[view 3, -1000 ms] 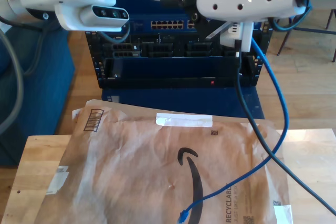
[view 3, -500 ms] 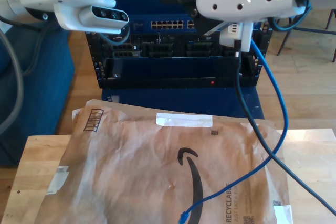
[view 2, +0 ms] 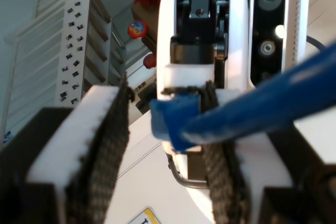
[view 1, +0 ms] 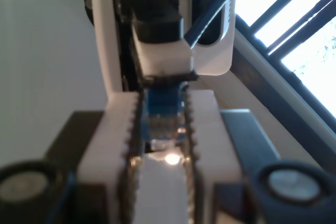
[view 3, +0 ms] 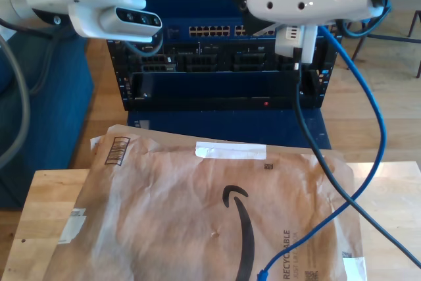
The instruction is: Grab the cable and plug it in
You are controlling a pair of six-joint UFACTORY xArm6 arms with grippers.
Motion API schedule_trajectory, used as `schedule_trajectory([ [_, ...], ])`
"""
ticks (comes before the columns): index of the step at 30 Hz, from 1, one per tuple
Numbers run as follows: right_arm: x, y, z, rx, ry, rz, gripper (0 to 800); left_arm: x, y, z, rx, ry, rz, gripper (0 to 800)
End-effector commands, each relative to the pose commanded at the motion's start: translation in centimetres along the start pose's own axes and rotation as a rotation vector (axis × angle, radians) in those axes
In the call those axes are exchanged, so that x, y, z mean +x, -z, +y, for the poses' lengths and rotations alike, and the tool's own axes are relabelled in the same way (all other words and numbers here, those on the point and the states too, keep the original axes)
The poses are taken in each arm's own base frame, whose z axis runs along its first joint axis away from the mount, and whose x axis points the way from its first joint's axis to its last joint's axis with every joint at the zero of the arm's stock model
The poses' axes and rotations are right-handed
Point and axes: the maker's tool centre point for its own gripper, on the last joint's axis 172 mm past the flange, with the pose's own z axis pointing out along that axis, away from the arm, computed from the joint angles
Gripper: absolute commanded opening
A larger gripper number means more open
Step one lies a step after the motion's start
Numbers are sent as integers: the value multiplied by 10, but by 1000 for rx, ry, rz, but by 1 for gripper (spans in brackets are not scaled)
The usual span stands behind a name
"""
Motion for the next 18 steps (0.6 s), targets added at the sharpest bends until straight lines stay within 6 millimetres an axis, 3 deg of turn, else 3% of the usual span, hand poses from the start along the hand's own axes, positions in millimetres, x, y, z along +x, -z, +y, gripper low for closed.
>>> schedule_trajectory([
  [14,2,-2,3,-5,-2,2,226,3,4,5,0,60,-14,6],
  [18,2,-2,3,-5,-8,1,78,2,4,4,1,59,-14,9],
])
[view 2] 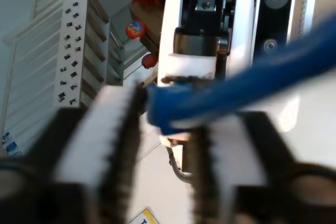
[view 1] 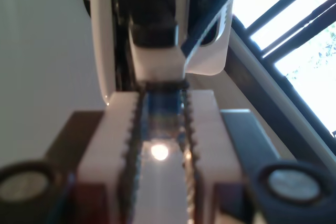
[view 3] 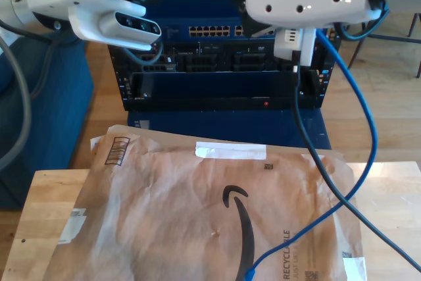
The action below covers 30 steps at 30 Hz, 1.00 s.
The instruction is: Grab the cable and plug it in
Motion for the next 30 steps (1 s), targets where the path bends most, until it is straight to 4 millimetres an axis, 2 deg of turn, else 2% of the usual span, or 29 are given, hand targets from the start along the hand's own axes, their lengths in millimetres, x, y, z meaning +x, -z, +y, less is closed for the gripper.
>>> schedule_trajectory([
  [3,0,0,1,-1,-5,-1,8,0,1,1,1,-1,-2,51],
  [5,0,-1,1,-3,-8,-2,4,1,0,-1,11,-8,-2,417],
  [6,1,-1,2,-5,-7,0,3,-1,0,-3,17,-14,-6,490],
  [7,1,-1,3,-7,-9,-1,3,-3,0,-4,20,-20,-15,608],
  [8,1,-1,3,-7,-7,0,3,-3,0,-3,22,-19,-22,797],
  [13,8,-12,7,-24,-31,6,2,-10,9,2,-22,-30,-46,799],
  [16,19,-27,15,-54,-99,24,0,-29,45,23,-159,-40,-138,799],
  [17,22,-31,16,-60,-105,30,0,-29,56,30,-204,-32,-149,799],
  [21,38,-46,21,-84,-121,57,0,1,90,69,-403,61,-84,799],
  [24,62,-46,14,-69,-141,101,0,36,133,97,-591,129,3,799],
  [27,94,-37,2,-35,-164,158,0,61,154,102,-683,109,128,799],
  [30,129,-26,-4,-8,-192,219,0,70,180,95,-754,98,182,800],
])
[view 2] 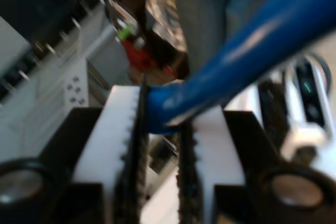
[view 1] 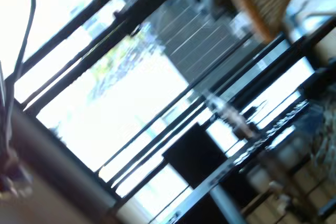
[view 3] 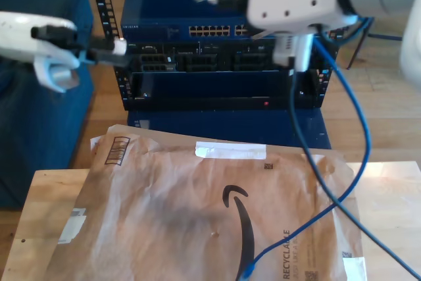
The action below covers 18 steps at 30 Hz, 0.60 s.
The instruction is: Grab the cable and plug it in
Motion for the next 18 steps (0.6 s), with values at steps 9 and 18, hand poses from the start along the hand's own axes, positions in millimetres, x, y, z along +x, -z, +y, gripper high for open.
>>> schedule_trajectory([
  [9,67,17,-26,252,16,123,1,42,53,30,-140,-131,74,799],
  [18,107,30,-27,423,143,229,1,107,98,48,-221,-262,235,799],
])
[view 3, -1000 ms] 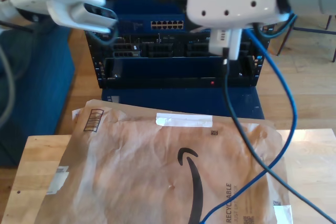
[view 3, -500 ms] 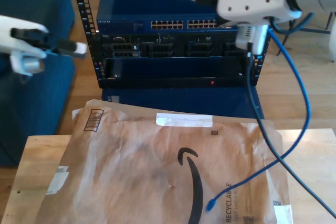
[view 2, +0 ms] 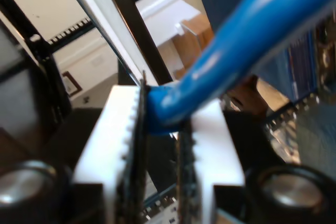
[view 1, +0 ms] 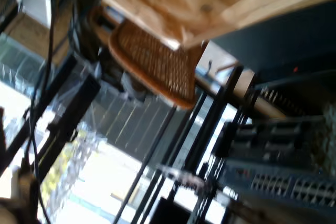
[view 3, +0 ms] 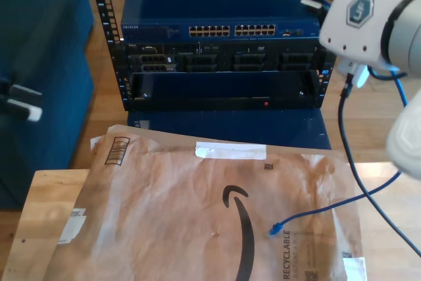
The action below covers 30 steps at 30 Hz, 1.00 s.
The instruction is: Grab the cable and plug it in
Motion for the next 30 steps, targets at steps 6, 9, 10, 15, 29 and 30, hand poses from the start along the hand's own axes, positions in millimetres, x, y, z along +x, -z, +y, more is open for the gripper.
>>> schedule_trajectory([
  [6,10,2,30,44,93,16,2,63,22,-4,-13,-138,147,799],
  [9,14,5,40,67,147,20,2,94,38,-8,-19,-226,193,800],
  [10,16,5,45,67,151,21,2,105,41,-10,-16,-223,204,800],
  [15,20,11,55,104,207,22,1,169,58,-33,13,-245,235,800],
  [29,25,9,69,95,231,25,1,311,0,-170,139,-300,151,800],
  [30,25,9,70,92,231,26,1,320,-11,-181,159,-285,166,800],
])
